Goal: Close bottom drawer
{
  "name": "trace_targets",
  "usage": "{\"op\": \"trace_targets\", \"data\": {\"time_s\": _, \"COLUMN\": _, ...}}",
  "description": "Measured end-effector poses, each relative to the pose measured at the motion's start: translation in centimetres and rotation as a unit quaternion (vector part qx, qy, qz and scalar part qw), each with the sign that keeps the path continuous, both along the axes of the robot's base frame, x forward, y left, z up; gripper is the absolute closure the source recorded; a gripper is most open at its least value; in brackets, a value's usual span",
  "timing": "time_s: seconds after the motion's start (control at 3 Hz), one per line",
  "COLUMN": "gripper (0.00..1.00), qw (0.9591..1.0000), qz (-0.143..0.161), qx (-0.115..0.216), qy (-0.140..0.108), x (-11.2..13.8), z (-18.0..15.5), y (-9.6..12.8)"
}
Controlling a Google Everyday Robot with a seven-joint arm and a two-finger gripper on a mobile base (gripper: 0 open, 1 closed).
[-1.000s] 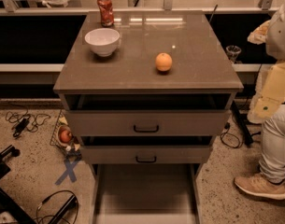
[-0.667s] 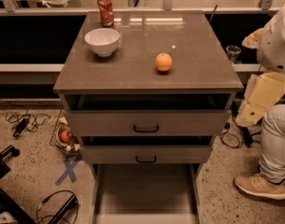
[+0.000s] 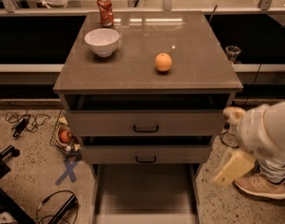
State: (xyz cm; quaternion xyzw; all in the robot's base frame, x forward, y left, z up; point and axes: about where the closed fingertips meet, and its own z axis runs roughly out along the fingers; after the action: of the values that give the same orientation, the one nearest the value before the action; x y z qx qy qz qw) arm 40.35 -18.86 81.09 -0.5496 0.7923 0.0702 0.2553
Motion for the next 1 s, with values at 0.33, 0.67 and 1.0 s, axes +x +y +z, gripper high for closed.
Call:
{"op": "trace_targets", "data": {"time_s": 0.33, "gripper": 0.0, "qw": 0.9952, "qz": -0.033, "qx": 0.079, "qy": 0.047, "x": -3.5, "z": -13.6, "y": 1.0}}
{"op": "trace_targets", "data": {"time_s": 0.67, "gripper": 0.0, "qw": 0.9905, "qz": -0.069, "qx": 0.109, "qy": 0.047, "x": -3.7, "z": -20.0, "y": 1.2}}
{"op": "trace_targets", "data": {"time_s": 1.0, "gripper": 0.0, "qw": 0.9896, "qz": -0.093, "qx": 0.108, "qy": 0.018, "x": -1.8, "z": -20.5, "y": 0.5}}
